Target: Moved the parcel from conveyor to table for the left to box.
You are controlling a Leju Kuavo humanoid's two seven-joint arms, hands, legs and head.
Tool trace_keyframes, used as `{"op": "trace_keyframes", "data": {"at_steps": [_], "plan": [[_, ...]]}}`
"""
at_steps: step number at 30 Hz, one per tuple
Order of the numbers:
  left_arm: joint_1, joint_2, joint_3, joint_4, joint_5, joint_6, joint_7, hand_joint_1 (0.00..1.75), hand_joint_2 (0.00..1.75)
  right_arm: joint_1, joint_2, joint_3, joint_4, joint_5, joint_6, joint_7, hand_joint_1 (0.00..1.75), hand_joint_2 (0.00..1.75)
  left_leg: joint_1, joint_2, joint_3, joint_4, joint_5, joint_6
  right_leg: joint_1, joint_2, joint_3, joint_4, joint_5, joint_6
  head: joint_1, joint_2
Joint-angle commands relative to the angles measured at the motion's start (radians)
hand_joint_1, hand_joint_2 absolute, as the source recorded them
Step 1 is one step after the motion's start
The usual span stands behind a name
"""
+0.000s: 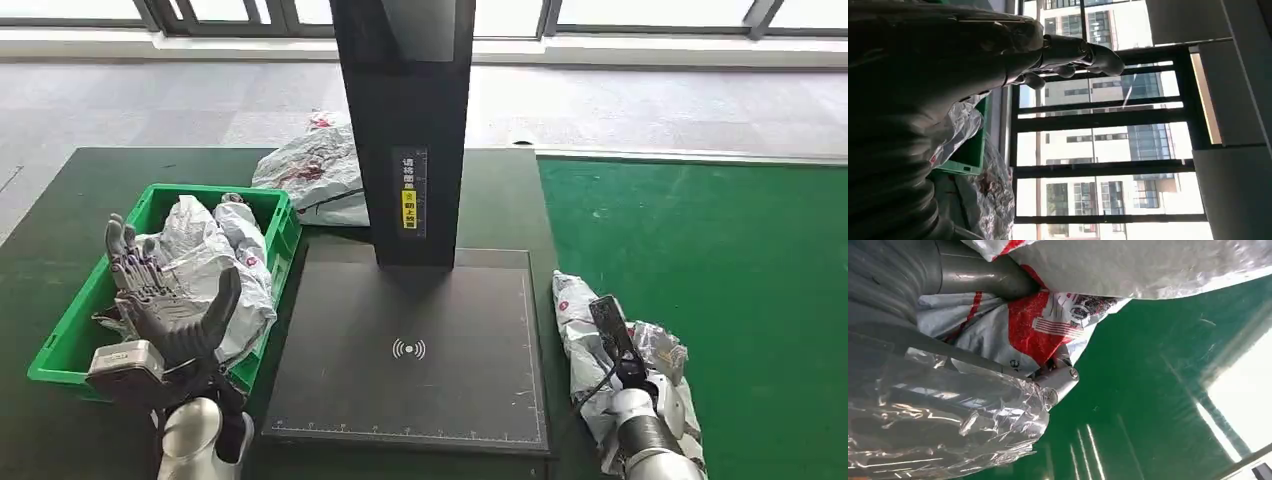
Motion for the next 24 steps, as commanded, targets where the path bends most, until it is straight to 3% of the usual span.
{"op": "trace_keyframes", "data": {"at_steps": [1, 3, 10, 11, 13, 16, 22, 24], "plan": [[-0.036, 0.016, 0.014, 0.056, 0.007, 0.009, 0.003, 0.0, 1.75, 0.063, 0.057, -0.074, -0.075, -0.135, -0.007, -0.161, 1.75, 1.75, 0.0, -0.003, 0.0, -0.003, 0.002, 0.001, 0.0, -0.005, 0.001, -0.003, 0.0, 0.0, 0.0, 0.0], [-0.029, 0.019, 0.011, 0.047, 0.009, 0.008, 0.003, 0.0, 1.75, 0.072, 0.106, -0.093, -0.18, -0.35, 0.138, -0.371, 1.75, 1.75, 0.0, -0.002, 0.0, -0.001, 0.0, 0.0, 0.0, -0.002, 0.001, -0.001, 0.0, 0.0, 0.0, 0.0], [-0.029, 0.019, 0.011, 0.047, 0.009, 0.008, 0.003, 0.0, 1.75, 0.072, 0.106, -0.093, -0.18, -0.35, 0.138, -0.371, 1.75, 1.75, -0.001, 0.0, -0.003, -0.002, 0.001, 0.0, -0.001, -0.002, -0.004, -0.001, 0.0, 0.0, 0.0, 0.0], [-0.031, 0.02, 0.01, 0.049, 0.007, 0.001, 0.003, 0.0, 1.75, 0.077, 0.123, -0.099, -0.213, -0.434, 0.208, -0.444, 1.75, 1.75, -0.001, -0.001, -0.003, -0.002, 0.001, 0.0, -0.001, -0.002, -0.004, 0.0, 0.0, 0.0, 0.0, 0.0], [-0.04, 0.021, 0.006, 0.062, 0.005, -0.006, 0.003, 0.0, 1.75, 0.127, 0.161, -0.016, -0.366, -0.617, 0.337, -0.46, 1.75, 1.75, 0.0, 0.0, -0.004, -0.002, 0.001, 0.0, 0.0, -0.002, -0.005, 0.0, 0.0, 0.0, 0.0, 0.0], [-0.064, 0.022, -0.001, 0.093, -0.001, -0.021, 0.003, 0.0, 1.75, 0.181, 0.213, 0.113, -0.542, -0.805, 0.428, -0.46, 1.75, 1.75, -0.001, 0.0, -0.005, -0.001, 0.0, 0.0, -0.001, -0.001, -0.007, 0.001, 0.0, 0.0, 0.0, 0.0], [-0.099, 0.029, -0.017, 0.126, 0.0, -0.03, 0.003, 0.0, 1.75, 0.201, 0.262, 0.358, -0.684, -0.921, 0.43, -0.46, 1.75, 1.75, -0.001, 0.003, -0.008, -0.001, 0.0, 0.0, -0.001, 0.001, -0.011, 0.003, 0.001, 0.0, 0.0, 0.0], [-0.101, 0.03, -0.019, 0.127, 0.001, -0.03, 0.003, 0.0, 1.75, 0.198, 0.262, 0.381, -0.68, -0.92, 0.426, -0.46, 1.75, 1.75, -0.001, 0.005, -0.008, -0.001, 0.001, 0.0, -0.001, 0.003, -0.012, 0.003, 0.001, 0.0, 0.0, 0.0]]}}
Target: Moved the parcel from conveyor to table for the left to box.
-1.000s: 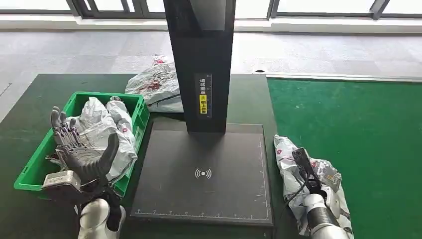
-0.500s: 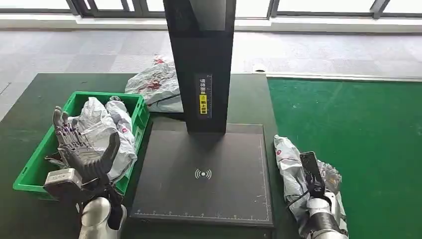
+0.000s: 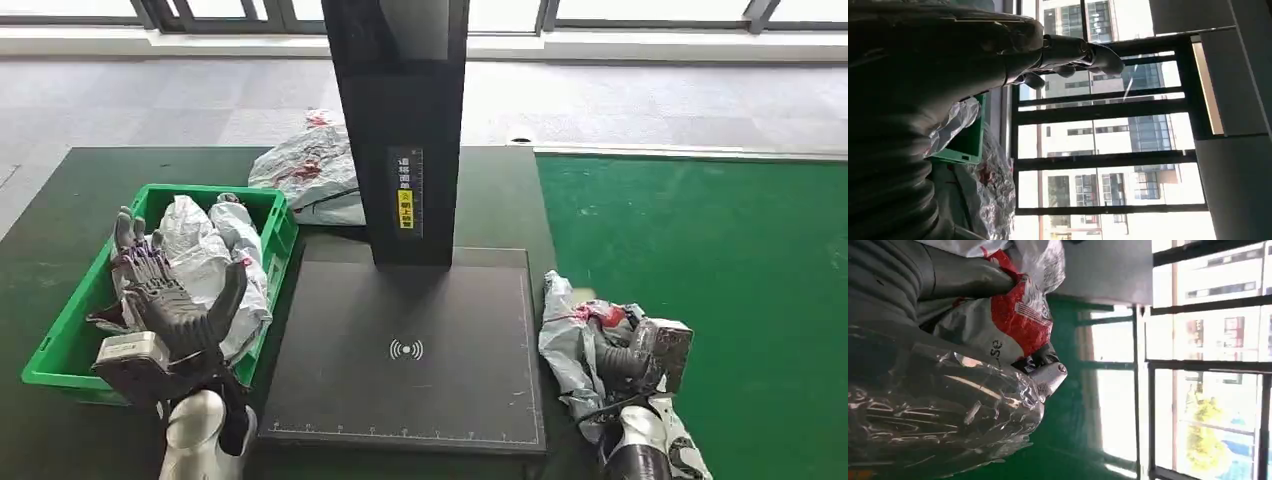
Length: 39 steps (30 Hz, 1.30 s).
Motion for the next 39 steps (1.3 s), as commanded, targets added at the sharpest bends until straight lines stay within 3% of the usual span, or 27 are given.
{"op": "trace_keyframes", "data": {"at_steps": [1, 8, 16, 18, 24, 35, 37, 38, 39], "plan": [[-0.066, 0.03, -0.017, 0.094, 0.004, -0.008, 0.003, 0.0, 1.75, 0.008, 0.077, 0.287, -0.207, -0.056, 0.003, 0.002, 1.75, 1.75, -0.001, 0.004, -0.001, 0.0, 0.001, 0.0, -0.001, 0.002, -0.003, 0.001, 0.001, 0.0, 0.0, 0.0], [-0.066, 0.031, -0.018, 0.093, 0.005, -0.009, 0.003, 0.0, 1.75, 0.013, 0.07, 0.296, -0.219, -0.072, 0.0, 0.002, 1.75, 1.75, -0.001, 0.0, -0.001, -0.001, 0.001, 0.0, -0.001, -0.002, -0.001, 0.0, 0.0, 0.0, 0.0, 0.0], [-0.081, 0.043, -0.044, 0.107, 0.022, 0.013, 0.003, 0.0, 1.75, -0.005, 0.071, 0.496, -0.223, -0.156, -0.039, 0.002, 1.75, 1.75, -0.001, 0.004, -0.001, -0.001, 0.001, 0.0, -0.001, 0.001, -0.002, 0.0, 0.001, 0.0, 0.0, 0.0], [-0.082, 0.045, -0.048, 0.108, 0.028, 0.013, 0.003, 0.0, 1.75, -0.023, 0.075, 0.523, -0.2, -0.199, 0.0, 0.002, 1.75, 1.75, -0.001, 0.002, -0.002, 0.0, 0.001, -0.001, 0.0, 0.0, -0.002, 0.001, 0.0, 0.0, 0.0, 0.0], [-0.106, 0.056, -0.069, 0.132, 0.05, 0.006, 0.003, 0.0, 1.75, -0.1, 0.09, 0.709, -0.122, -0.28, 0.282, 0.002, 1.75, 1.75, 0.0, 0.006, -0.001, 0.0, 0.001, 0.0, 0.0, 0.004, -0.003, 0.002, 0.001, 0.0, 0.0, 0.0], [-0.091, 0.063, -0.093, 0.124, 0.055, 0.022, 0.003, 0.0, 1.75, -0.092, 0.088, 0.837, -0.154, -0.24, 0.252, 0.002, 1.75, 1.75, -0.001, 0.001, -0.001, -0.001, 0.001, 0.0, 0.0, -0.001, -0.001, 0.001, 0.0, 0.0, 0.0, 0.0], [-0.087, 0.065, -0.093, 0.118, 0.06, 0.027, 0.003, 0.0, 1.75, -0.116, 0.086, 0.837, -0.085, -0.199, 0.196, 0.002, 1.75, 1.75, -0.001, 0.0, -0.001, -0.002, 0.001, 0.0, 0.0, -0.002, -0.001, 0.0, 0.0, 0.0, 0.0, 0.0], [-0.087, 0.065, -0.093, 0.118, 0.06, 0.027, 0.003, 0.0, 1.75, -0.116, 0.086, 0.837, -0.085, -0.199, 0.196, 0.002, 1.47, 1.75, -0.001, 0.001, -0.001, -0.002, 0.001, 0.0, 0.0, -0.001, -0.001, 0.0, 0.001, 0.0, 0.0, 0.0], [-0.087, 0.065, -0.093, 0.118, 0.06, 0.027, 0.003, 0.0, 1.75, -0.116, 0.086, 0.837, -0.085, -0.199, 0.196, 0.002, 1.47, 1.75, -0.001, 0.001, -0.001, -0.001, 0.001, 0.0, 0.0, 0.0, -0.001, 0.0, 0.001, 0.0, 0.0, 0.0]]}}
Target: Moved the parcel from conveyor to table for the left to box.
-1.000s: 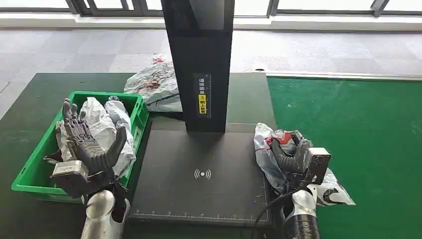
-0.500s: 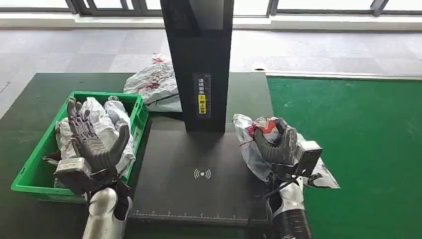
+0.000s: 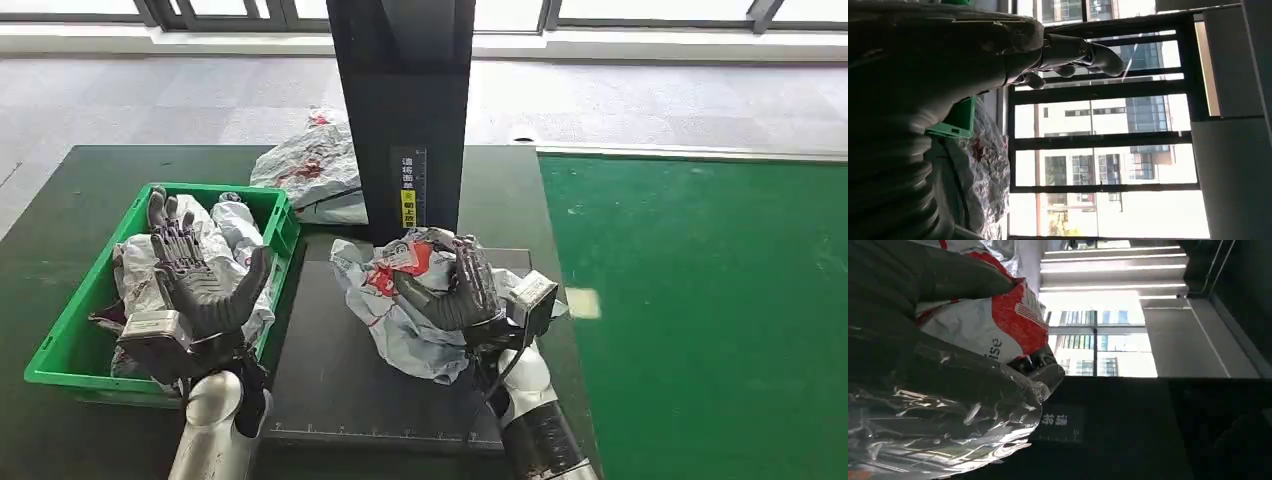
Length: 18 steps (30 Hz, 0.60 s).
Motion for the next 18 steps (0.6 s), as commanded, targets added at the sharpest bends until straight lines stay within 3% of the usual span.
{"op": "trace_keyframes", "data": {"at_steps": [1, 8, 9, 10, 13, 14, 18], "plan": [[-0.018, 0.043, -0.022, 0.042, 0.014, 0.009, 0.003, 0.0, 1.75, -0.07, -0.005, 0.075, 0.118, 0.034, -0.061, 0.001, 1.47, 1.75, 0.0, 0.003, 0.002, -0.002, 0.001, 0.001, 0.0, 0.001, 0.001, -0.002, 0.001, 0.0, 0.0, 0.0], [-0.018, 0.043, -0.022, 0.042, 0.014, 0.009, 0.003, 0.0, 1.75, -0.07, -0.005, 0.075, 0.118, 0.034, -0.061, 0.001, 1.47, 1.75, 0.0, 0.002, 0.002, -0.002, 0.001, 0.001, 0.0, 0.0, 0.001, -0.001, 0.001, 0.0, 0.0, 0.0], [-0.018, 0.043, -0.022, 0.042, 0.014, 0.009, 0.003, 0.0, 1.75, -0.07, -0.005, 0.075, 0.118, 0.034, -0.061, 0.001, 0.0, 1.75, 0.0, 0.002, 0.002, -0.002, 0.0, 0.001, 0.0, 0.0, 0.001, -0.001, 0.0, 0.0, 0.0, 0.0], [-0.004, 0.043, -0.02, 0.023, 0.016, 0.023, 0.003, 0.0, 1.75, -0.113, 0.003, 0.07, 0.25, 0.108, -0.192, 0.001, 0.0, 1.75, 0.0, 0.001, 0.001, -0.001, 0.0, 0.001, 0.0, 0.0, 0.001, -0.001, 0.0, 0.0, 0.0, 0.0], [0.016, 0.041, -0.018, 0.004, 0.017, 0.031, 0.003, 0.0, 1.75, -0.142, 0.003, 0.066, 0.361, 0.181, -0.384, 0.001, 0.0, 1.75, 0.0, 0.003, 0.002, -0.002, 0.0, 0.001, 0.0, 0.002, 0.001, -0.001, 0.001, 0.0, 0.0, 0.0], [0.017, 0.041, -0.018, 0.005, 0.016, 0.031, 0.003, 0.0, 1.75, -0.141, 0.003, 0.061, 0.366, 0.188, -0.406, 0.001, 0.0, 0.0, 0.0, 0.005, 0.004, -0.003, 0.0, 0.001, 0.0, 0.003, 0.002, -0.003, 0.001, 0.0, 0.0, 0.0], [0.011, 0.038, -0.022, 0.016, 0.01, 0.034, 0.003, 0.0, 1.75, -0.123, -0.002, 0.03, 0.386, 0.259, -0.519, 0.004, 0.0, 0.0, 0.0, 0.0, 0.002, -0.002, 0.001, 0.001, 0.0, -0.001, 0.001, -0.001, 0.0, 0.0, 0.0, 0.0]]}}
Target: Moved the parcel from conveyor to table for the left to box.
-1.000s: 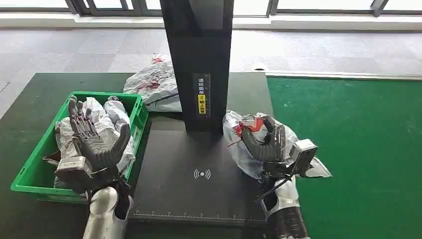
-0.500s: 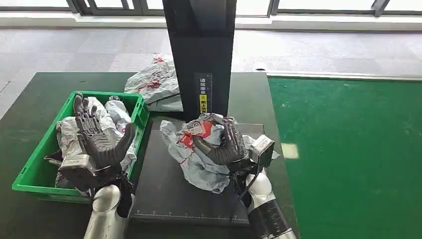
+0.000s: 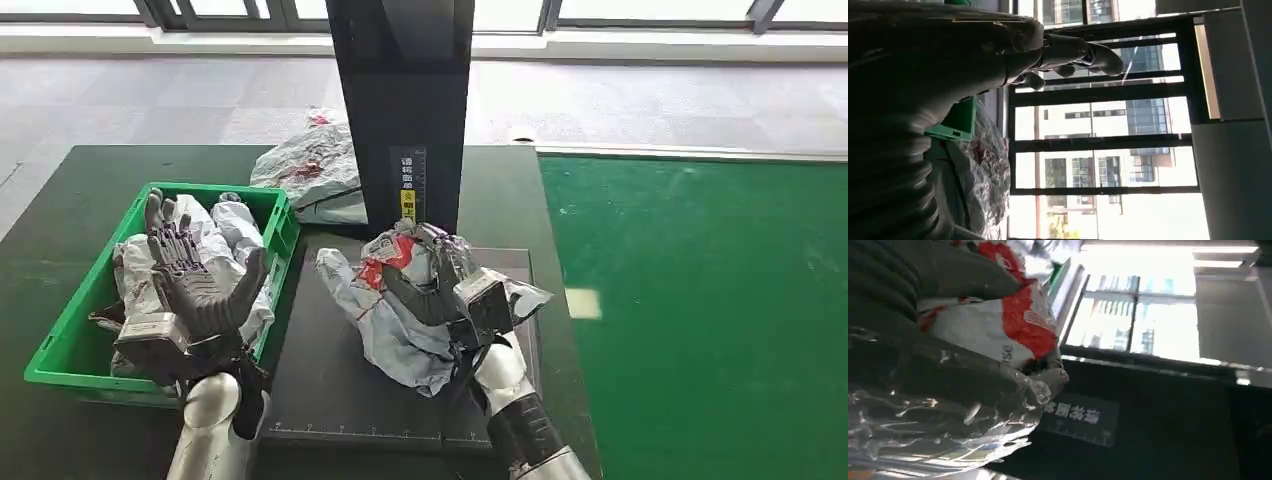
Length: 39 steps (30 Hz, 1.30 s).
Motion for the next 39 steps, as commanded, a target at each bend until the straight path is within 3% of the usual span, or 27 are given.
{"op": "trace_keyframes", "data": {"at_steps": [1, 5, 9, 11, 13, 14, 17, 18, 27, 29, 30, 31, 34, 36, 38, 39], "plan": [[-0.004, 0.027, -0.017, 0.029, -0.002, 0.012, 0.003, 0.0, 1.75, -0.063, -0.016, -0.016, 0.223, 0.104, -0.177, 0.017, 0.0, 0.0, 0.0, 0.001, 0.003, -0.003, 0.001, 0.001, 0.0, -0.002, 0.003, -0.003, 0.001, 0.001, 0.0, 0.0], [-0.005, 0.02, -0.019, 0.033, -0.013, 0.019, 0.003, 0.0, 1.75, -0.098, -0.023, -0.03, 0.314, 0.213, -0.247, 0.155, 0.0, 0.0, -0.001, 0.001, 0.002, -0.002, 0.001, 0.001, 0.0, -0.002, 0.002, -0.002, 0.0, 0.0, 0.0, 0.0], [0.008, 0.016, -0.009, 0.023, -0.014, 0.028, 0.003, 0.0, 1.75, -0.146, -0.031, -0.101, 0.442, 0.224, -0.256, 0.121, 0.0, 0.0, 0.0, 0.0, 0.002, -0.002, 0.001, 0.001, 0.0, -0.002, 0.002, -0.002, 0.0, 0.0, 0.0, 0.0], [0.015, 0.02, -0.002, 0.016, -0.01, 0.026, 0.003, 0.0, 1.75, -0.166, -0.041, -0.084, 0.485, 0.285, -0.27, 0.189, 0.0, 0.0, -0.001, 0.0, 0.003, -0.003, 0.001, 0.001, 0.0, -0.003, 0.003, -0.003, 0.001, 0.001, 0.0, 0.0], [0.019, 0.019, 0.002, 0.012, -0.01, 0.024, 0.003, 0.0, 1.75, -0.163, -0.04, -0.101, 0.473, 0.305, -0.341, 0.184, 0.0, 0.0, -0.001, 0.001, 0.002, -0.002, 0.001, 0.001, 0.0, -0.002, 0.002, -0.002, 0.001, 0.001, 0.0, 0.0], [0.019, 0.016, 0.0, 0.015, -0.018, 0.016, 0.003, 0.0, 1.75, -0.142, -0.034, -0.139, 0.422, 0.278, -0.362, 0.134, 0.0, 0.0, 0.0, 0.0, 0.002, -0.002, 0.001, 0.001, 0.0, -0.002, 0.002, -0.002, 0.001, 0.0, 0.0, 0.0], [0.008, 0.01, -0.006, 0.031, -0.027, 0.015, 0.003, 0.0, 1.75, -0.106, -0.051, -0.155, 0.343, 0.35, -0.469, 0.169, 0.0, 0.0, -0.001, -0.002, 0.001, -0.001, 0.001, 0.001, 0.0, -0.004, 0.001, -0.002, 0.0, 0.0, 0.0, 0.0], [0.003, 0.011, -0.016, 0.039, -0.04, 0.016, 0.003, 0.0, 1.75, -0.062, -0.044, -0.186, 0.257, 0.342, -0.52, 0.107, 0.0, 0.0, -0.001, -0.003, 0.002, -0.002, 0.002, 0.002, -0.001, -0.006, 0.002, -0.003, 0.0, 0.001, 0.0, 0.0], [0.003, 0.011, -0.016, 0.039, -0.04, 0.016, 0.003, 0.0, 1.75, -0.062, -0.044, -0.186, 0.257, 0.342, -0.52, 0.107, 0.0, 0.0, -0.001, -0.002, 0.001, -0.002, 0.001, 0.001, 0.0, -0.004, 0.001, -0.002, 0.0, 0.0, 0.0, 0.0], [-0.007, 0.017, -0.037, 0.058, -0.06, 0.016, 0.003, 0.0, 1.75, 0.006, -0.027, -0.21, 0.122, 0.321, -0.589, 0.002, 0.0, 0.0, -0.001, -0.002, 0.001, -0.002, 0.001, 0.001, 0.0, -0.005, 0.002, -0.002, 0.0, 0.0, 0.0, 0.0], [-0.019, 0.023, -0.059, 0.084, -0.089, 0.027, 0.003, 0.0, 1.75, 0.043, -0.036, -0.183, 0.042, 0.321, -0.642, 0.001, 0.0, 0.0, 0.0, -0.002, 0.001, -0.001, 0.001, 0.001, 0.0, -0.005, 0.001, -0.001, 0.0, 0.0, 0.0, 0.0], [-0.044, 0.031, -0.101, 0.136, -0.149, 0.037, 0.003, 0.0, 1.75, 0.121, -0.009, -0.241, -0.189, 0.417, -0.647, 0.001, 0.0, 0.0, -0.001, -0.004, 0.0, -0.001, 0.001, 0.001, 0.0, -0.006, 0.001, -0.001, -0.001, 0.0, 0.0, 0.0], [-0.095, 0.025, -0.175, 0.249, -0.286, 0.057, 0.003, 0.0, 1.75, 0.221, -0.009, -0.279, -0.481, 0.42, -0.647, 0.001, 0.0, 0.0, -0.001, -0.012, -0.001, -0.002, 0.002, 0.002, -0.001, -0.016, 0.002, -0.002, -0.002, 0.001, 0.0, 0.0], [-0.125, 0.011, -0.213, 0.338, -0.409, 0.032, 0.003, 0.0, 1.75, 0.258, -0.009, -0.322, -0.652, 0.42, -0.647, 0.001, 0.0, 0.0, -0.001, -0.012, -0.003, 0.0, 0.002, 0.001, -0.001, -0.014, 0.0, 0.0, -0.002, 0.001, 0.0, 0.0], [-0.125, 0.011, -0.213, 0.338, -0.409, 0.032, 0.003, 0.0, 1.75, 0.258, -0.009, -0.322, -0.652, 0.42, -0.647, 0.001, 0.0, 0.0, -0.002, -0.015, -0.002, 0.0, 0.002, 0.002, -0.002, -0.017, 0.001, -0.001, -0.003, 0.001, 0.0, 0.0], [-0.125, 0.011, -0.213, 0.338, -0.409, 0.032, 0.003, 0.0, 1.75, 0.258, -0.009, -0.322, -0.652, 0.42, -0.647, 0.001, 0.0, 0.0, -0.004, -0.009, -0.002, 0.0, 0.002, 0.002, -0.002, -0.009, -0.001, -0.001, -0.001, 0.001, 0.0, 0.0]]}}
